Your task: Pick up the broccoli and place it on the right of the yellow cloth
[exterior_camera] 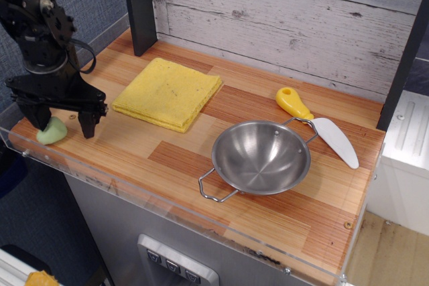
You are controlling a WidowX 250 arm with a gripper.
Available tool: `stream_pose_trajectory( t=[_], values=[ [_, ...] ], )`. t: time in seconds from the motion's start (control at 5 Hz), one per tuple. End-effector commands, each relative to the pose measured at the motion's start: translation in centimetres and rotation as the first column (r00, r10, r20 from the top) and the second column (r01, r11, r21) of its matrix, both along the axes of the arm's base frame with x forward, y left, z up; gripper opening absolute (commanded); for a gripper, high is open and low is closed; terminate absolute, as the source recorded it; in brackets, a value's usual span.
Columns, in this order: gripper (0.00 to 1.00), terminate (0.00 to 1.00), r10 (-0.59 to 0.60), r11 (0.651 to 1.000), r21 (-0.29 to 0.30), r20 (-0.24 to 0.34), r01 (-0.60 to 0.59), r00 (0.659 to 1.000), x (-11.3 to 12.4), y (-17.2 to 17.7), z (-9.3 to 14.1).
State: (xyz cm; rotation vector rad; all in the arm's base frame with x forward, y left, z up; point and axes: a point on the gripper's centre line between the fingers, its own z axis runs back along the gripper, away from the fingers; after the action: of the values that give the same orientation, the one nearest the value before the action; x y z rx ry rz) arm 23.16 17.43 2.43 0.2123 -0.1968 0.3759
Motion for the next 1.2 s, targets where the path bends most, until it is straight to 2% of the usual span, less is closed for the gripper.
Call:
stream_pose_trajectory(
  t=[0.0,0.2,0.4,0.6,0.8,1.0],
  values=[
    [0.0,0.0,0.035,0.999,0.027,0.033,-0.036,0.999,-0.2,0.0,0.0],
    [0.0,0.0,0.031,0.999,0.018,0.016,-0.032,0.999,-0.3,-0.2,-0.7],
    [0.0,0.0,0.032,0.999,0.018,0.024,-0.032,0.999,-0.3,-0.2,-0.5],
    [0.0,0.0,0.051,0.998,0.018,0.048,-0.052,0.998,-0.5,0.0,0.5],
    [0.0,0.0,0.064,0.997,0.037,0.097,-0.068,0.993,-0.5,-0.8,2.4],
    [0.0,0.0,0.048,0.998,0.031,0.114,-0.052,0.992,0.2,-2.7,4.1]
  ],
)
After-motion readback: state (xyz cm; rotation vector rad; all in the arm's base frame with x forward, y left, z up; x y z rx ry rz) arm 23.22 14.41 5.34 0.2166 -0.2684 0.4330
